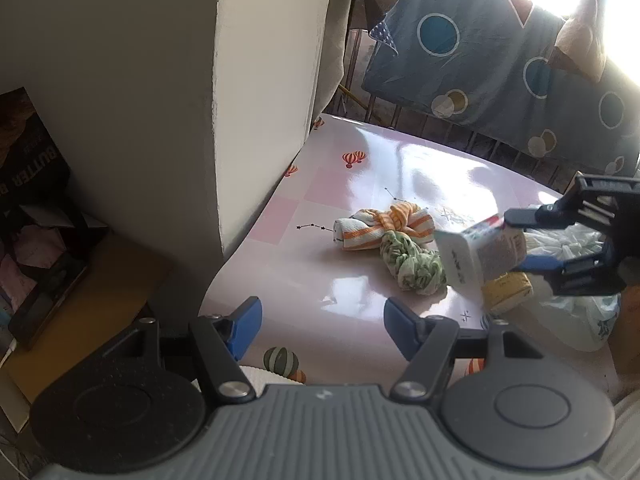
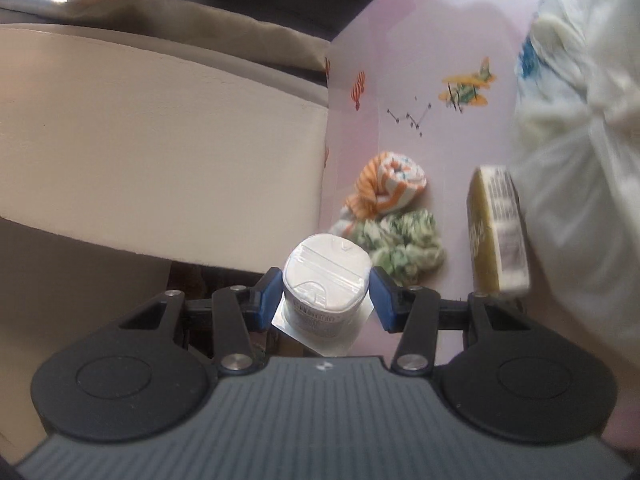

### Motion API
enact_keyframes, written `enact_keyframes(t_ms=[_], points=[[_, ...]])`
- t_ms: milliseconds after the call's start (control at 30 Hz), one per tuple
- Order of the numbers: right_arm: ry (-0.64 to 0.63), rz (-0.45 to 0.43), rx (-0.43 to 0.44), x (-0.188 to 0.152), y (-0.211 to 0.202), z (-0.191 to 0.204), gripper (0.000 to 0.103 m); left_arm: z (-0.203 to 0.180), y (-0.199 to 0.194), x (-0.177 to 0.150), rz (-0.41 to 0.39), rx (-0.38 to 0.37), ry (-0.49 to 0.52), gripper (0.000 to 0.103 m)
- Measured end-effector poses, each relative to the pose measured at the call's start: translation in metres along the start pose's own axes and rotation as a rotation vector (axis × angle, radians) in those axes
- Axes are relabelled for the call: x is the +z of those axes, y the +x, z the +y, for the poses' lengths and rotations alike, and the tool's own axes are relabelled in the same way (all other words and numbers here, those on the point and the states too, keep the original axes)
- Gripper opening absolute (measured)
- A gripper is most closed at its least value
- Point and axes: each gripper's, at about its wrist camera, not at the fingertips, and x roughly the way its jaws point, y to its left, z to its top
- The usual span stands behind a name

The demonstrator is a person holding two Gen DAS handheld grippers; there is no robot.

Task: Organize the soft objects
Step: 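Grasp the white yogurt cup with the right tool, then lift the yogurt cup with the right tool and turn it lid-up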

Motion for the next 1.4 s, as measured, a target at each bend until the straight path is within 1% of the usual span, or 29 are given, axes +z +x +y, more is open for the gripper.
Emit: enact_keyframes(t_ms=[167, 233, 300, 400, 500, 567, 633, 767, 800, 900, 933, 967, 1000, 1033, 1100, 1167, 1267, 1400], points=[[0.126, 0.007, -0.013, -0.040, 0.017, -0.035, 0.047, -0.007, 0.004, -0.004, 0.024, -0.011, 0.020, 0.069], [0.176, -0.016, 0.003, -0.050, 0.019, -0.048, 0.047, -0.008, 0.005, -0.006, 0.034, -0.015, 0.026, 0.069], [0.213, -0.048, 0.026, -0.051, 0.015, -0.055, 0.047, -0.010, 0.006, -0.007, 0.042, -0.020, 0.031, 0.069], [0.216, -0.082, 0.008, -0.058, 0.006, -0.057, 0.047, -0.015, 0.009, -0.009, 0.053, -0.033, 0.037, 0.069], [0.207, -0.106, -0.041, -0.064, -0.005, -0.059, 0.048, -0.022, 0.011, -0.012, 0.059, -0.051, 0.051, 0.069], [0.205, -0.123, -0.053, -0.068, -0.010, -0.062, 0.048, -0.027, 0.012, -0.014, 0.065, -0.068, 0.065, 0.068], [0.203, -0.143, -0.062, -0.071, -0.019, -0.066, 0.048, -0.033, 0.014, -0.015, 0.070, -0.089, 0.085, 0.066], [0.176, -0.174, -0.065, -0.075, -0.031, -0.066, 0.048, -0.049, 0.018, -0.015, 0.068, -0.138, 0.125, 0.057], [0.170, -0.178, -0.062, -0.076, -0.033, -0.065, 0.048, -0.052, 0.020, -0.013, 0.066, -0.156, 0.135, 0.054], [0.164, -0.183, -0.047, -0.077, -0.032, -0.062, 0.048, -0.064, 0.027, -0.007, 0.073, -0.223, 0.148, 0.046], [0.164, -0.185, -0.043, -0.077, -0.033, -0.061, 0.046, -0.068, 0.031, -0.006, 0.081, -0.242, 0.151, 0.044], [0.162, -0.187, -0.043, -0.078, -0.032, -0.062, 0.046, -0.072, 0.034, -0.004, 0.088, -0.256, 0.154, 0.040], [0.161, -0.192, -0.045, -0.076, -0.027, -0.061, 0.044, -0.076, 0.038, -0.003, 0.095, -0.268, 0.161, 0.036], [0.159, -0.193, -0.046, -0.076, -0.026, -0.061, 0.040, -0.081, 0.042, -0.002, 0.102, -0.277, 0.169, 0.034], [0.167, -0.190, -0.039, -0.075, -0.019, -0.063, 0.037, -0.089, 0.050, -0.001, 0.122, -0.278, 0.189, 0.028], [0.177, -0.183, -0.032, -0.075, -0.016, -0.066, 0.034, -0.095, 0.057, 0.000, 0.137, -0.277, 0.204, 0.024], [0.196, -0.170, -0.023, -0.076, -0.009, -0.072, 0.030, -0.103, 0.062, 0.001, 0.127, -0.257, 0.225, 0.022], [0.233, -0.171, 0.006, -0.074, -0.005, -0.082, 0.029, -0.108, 0.060, 0.006, 0.122, -0.261, 0.237, 0.022]])
